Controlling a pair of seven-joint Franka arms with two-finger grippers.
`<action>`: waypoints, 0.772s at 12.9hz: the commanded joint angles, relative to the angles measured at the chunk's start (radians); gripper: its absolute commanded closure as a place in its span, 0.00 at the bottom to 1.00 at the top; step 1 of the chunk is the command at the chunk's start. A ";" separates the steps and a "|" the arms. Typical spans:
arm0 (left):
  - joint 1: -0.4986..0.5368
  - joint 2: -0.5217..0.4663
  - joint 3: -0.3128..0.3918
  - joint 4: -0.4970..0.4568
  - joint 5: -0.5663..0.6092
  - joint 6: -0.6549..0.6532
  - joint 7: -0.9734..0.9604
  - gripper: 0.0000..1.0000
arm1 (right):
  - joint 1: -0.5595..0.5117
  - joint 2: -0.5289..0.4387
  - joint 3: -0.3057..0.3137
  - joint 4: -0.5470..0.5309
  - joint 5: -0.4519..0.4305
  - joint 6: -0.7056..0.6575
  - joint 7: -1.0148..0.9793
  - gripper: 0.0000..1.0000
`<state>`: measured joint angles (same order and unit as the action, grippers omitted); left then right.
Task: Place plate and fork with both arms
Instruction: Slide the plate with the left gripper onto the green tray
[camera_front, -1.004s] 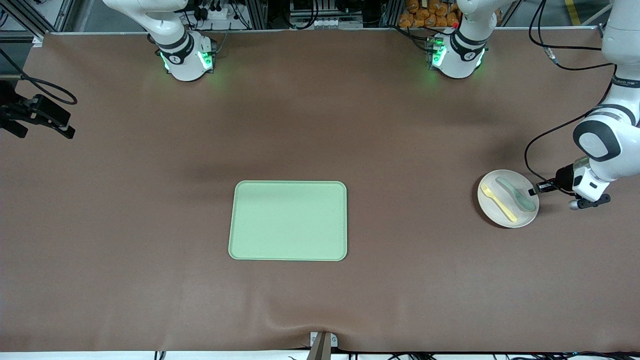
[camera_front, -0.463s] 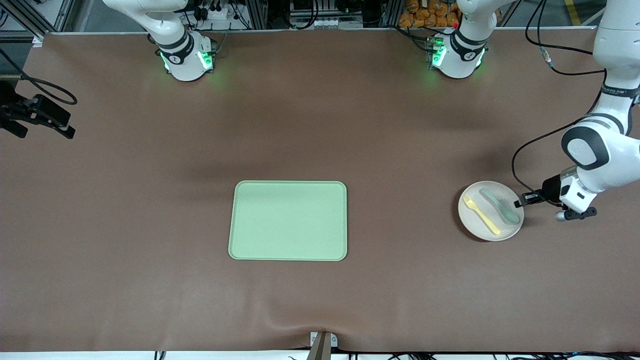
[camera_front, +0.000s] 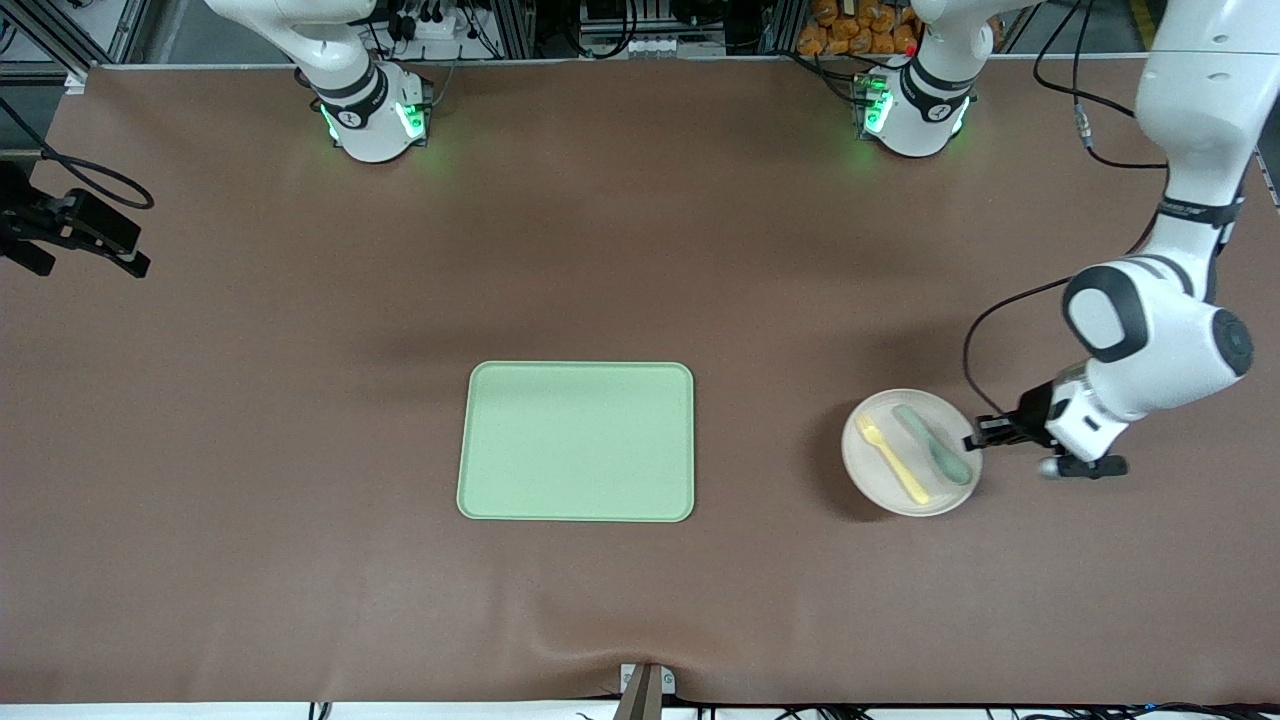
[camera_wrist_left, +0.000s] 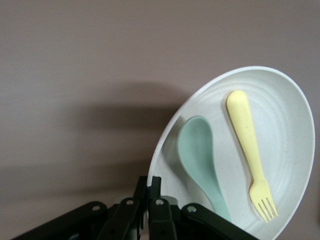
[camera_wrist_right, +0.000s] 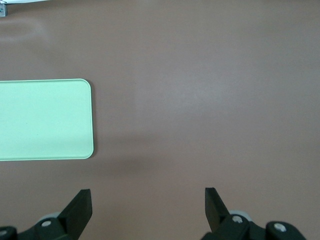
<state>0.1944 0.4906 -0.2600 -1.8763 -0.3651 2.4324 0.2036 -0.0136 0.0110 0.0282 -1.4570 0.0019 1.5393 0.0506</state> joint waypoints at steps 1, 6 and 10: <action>-0.122 0.043 0.007 0.087 -0.005 -0.024 -0.094 1.00 | -0.002 0.004 -0.002 0.014 0.012 -0.004 -0.012 0.00; -0.361 0.179 0.012 0.267 -0.005 -0.024 -0.205 1.00 | -0.002 0.004 -0.002 0.014 0.012 -0.004 -0.012 0.00; -0.470 0.279 0.015 0.367 -0.005 -0.024 -0.258 1.00 | -0.003 0.004 -0.002 0.014 0.012 -0.004 -0.012 0.00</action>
<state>-0.2360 0.7103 -0.2570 -1.5976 -0.3651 2.4306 -0.0097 -0.0138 0.0110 0.0278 -1.4570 0.0019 1.5393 0.0506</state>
